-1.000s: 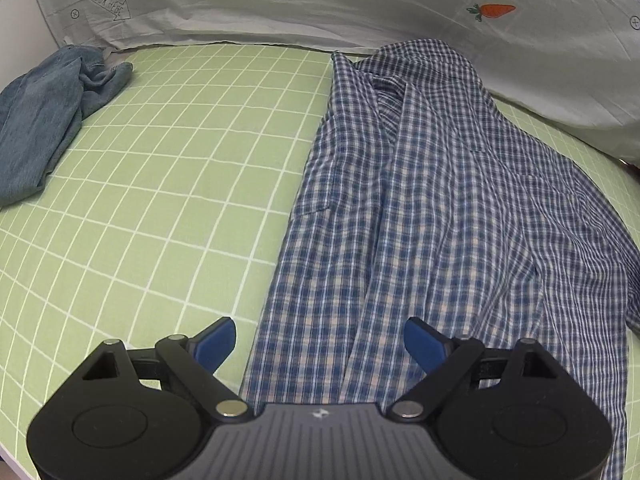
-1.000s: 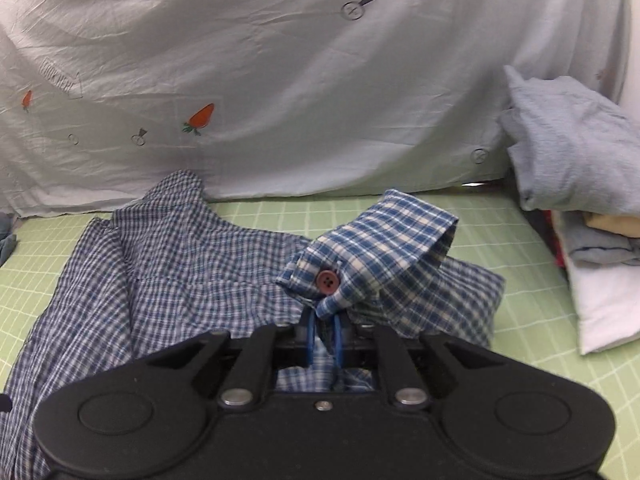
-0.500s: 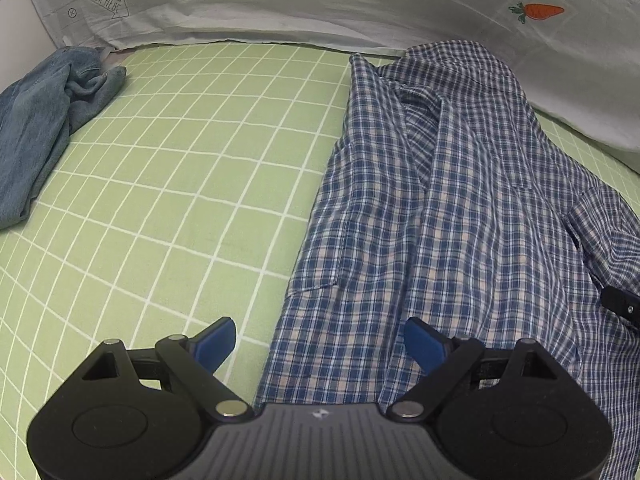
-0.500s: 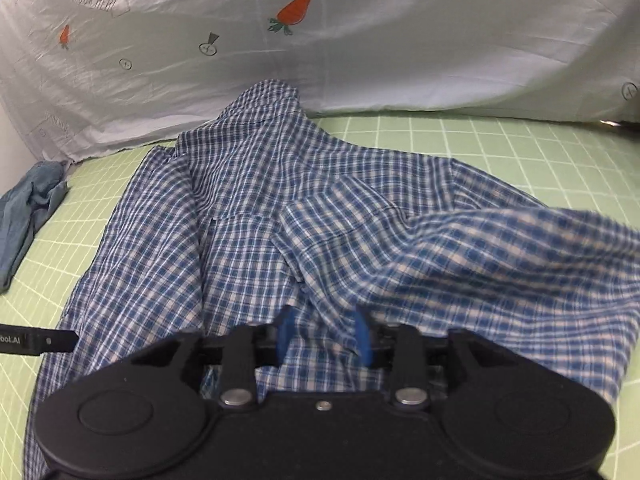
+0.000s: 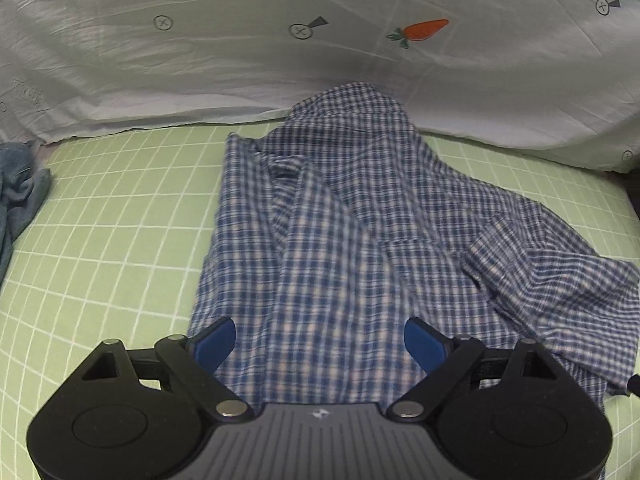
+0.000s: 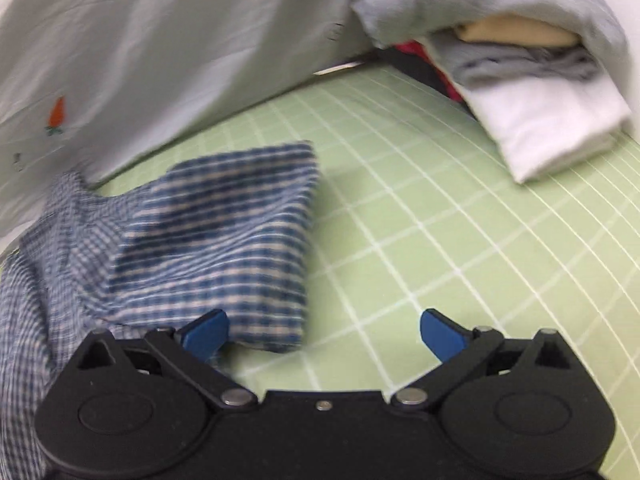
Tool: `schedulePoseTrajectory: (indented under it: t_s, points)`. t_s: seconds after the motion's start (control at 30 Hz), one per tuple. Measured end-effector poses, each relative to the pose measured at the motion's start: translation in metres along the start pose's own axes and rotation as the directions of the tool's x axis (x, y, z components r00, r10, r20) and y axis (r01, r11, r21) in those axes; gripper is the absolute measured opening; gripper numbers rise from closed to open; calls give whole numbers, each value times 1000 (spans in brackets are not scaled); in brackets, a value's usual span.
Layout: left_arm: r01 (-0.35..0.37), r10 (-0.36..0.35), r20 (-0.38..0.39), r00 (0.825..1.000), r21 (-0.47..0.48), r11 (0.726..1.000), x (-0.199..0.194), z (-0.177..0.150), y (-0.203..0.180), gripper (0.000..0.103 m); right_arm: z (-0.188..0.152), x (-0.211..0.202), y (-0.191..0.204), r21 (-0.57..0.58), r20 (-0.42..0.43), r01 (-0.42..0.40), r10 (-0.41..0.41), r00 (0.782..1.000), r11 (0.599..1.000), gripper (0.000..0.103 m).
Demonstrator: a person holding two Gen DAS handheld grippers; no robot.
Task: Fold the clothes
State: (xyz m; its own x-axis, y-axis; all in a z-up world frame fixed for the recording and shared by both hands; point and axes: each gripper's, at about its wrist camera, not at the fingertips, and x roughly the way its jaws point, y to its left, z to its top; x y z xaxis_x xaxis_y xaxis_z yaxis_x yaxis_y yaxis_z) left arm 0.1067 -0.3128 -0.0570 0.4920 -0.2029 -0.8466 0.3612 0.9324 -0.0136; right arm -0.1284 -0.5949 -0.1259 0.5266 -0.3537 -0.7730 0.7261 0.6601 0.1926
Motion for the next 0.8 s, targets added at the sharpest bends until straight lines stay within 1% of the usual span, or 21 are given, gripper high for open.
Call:
schedulePoseTrajectory:
  t_s: [0.07,0.13,0.27,0.3,0.37,0.43,0.5,0.53,0.57,0.6,0.63,0.67,0.7,0.73,0.8]
  points:
    - [28,-28,-3,1000,23,999,5,6,-18,91,-1,4,-21,68,-20,56,-55,998,996,103]
    - [51,-51,-6,999,60,997,12,12,-35,91,0,5,-32,92,-18,73,-72,997,993,103]
    - [130,-127,-31,991,113,985,32,25,-65,90,5,10,-46,156,-31,92,-88,996,984,103]
    - [145,-141,-36,989,123,982,38,29,-71,88,7,12,-48,168,-33,92,-88,996,981,103]
    - [175,-169,-49,984,141,975,50,35,-83,82,10,17,-47,156,-34,107,-103,994,982,103]
    - [213,-204,-74,976,149,966,64,41,-93,75,13,20,-44,141,-36,116,-112,993,983,103]
    - [247,-234,-101,967,146,958,77,45,-101,70,15,22,-42,135,-39,113,-109,993,984,103]
    - [253,-238,-114,965,149,956,82,47,-104,62,16,22,-42,137,-39,111,-106,994,984,103]
    - [258,-240,-128,962,151,954,87,48,-107,57,16,23,-41,133,-41,112,-107,993,985,103]
    - [263,-243,-141,960,153,953,92,49,-110,48,16,23,-40,122,-42,117,-112,993,986,103]
    - [264,-241,-152,958,157,952,96,48,-112,34,16,24,-38,111,-44,121,-117,992,986,103]
    - [268,-245,-148,958,165,949,95,47,-113,25,16,25,-37,97,-45,123,-119,992,988,103]
    - [272,-249,-143,958,173,947,94,46,-113,19,16,25,-35,84,-47,125,-121,991,989,103]
    - [275,-253,-139,958,182,944,93,45,-114,16,15,26,-34,71,-49,127,-123,991,989,103]
    - [282,-269,-94,958,175,943,80,44,-106,14,15,26,-30,58,-52,118,-115,992,991,103]
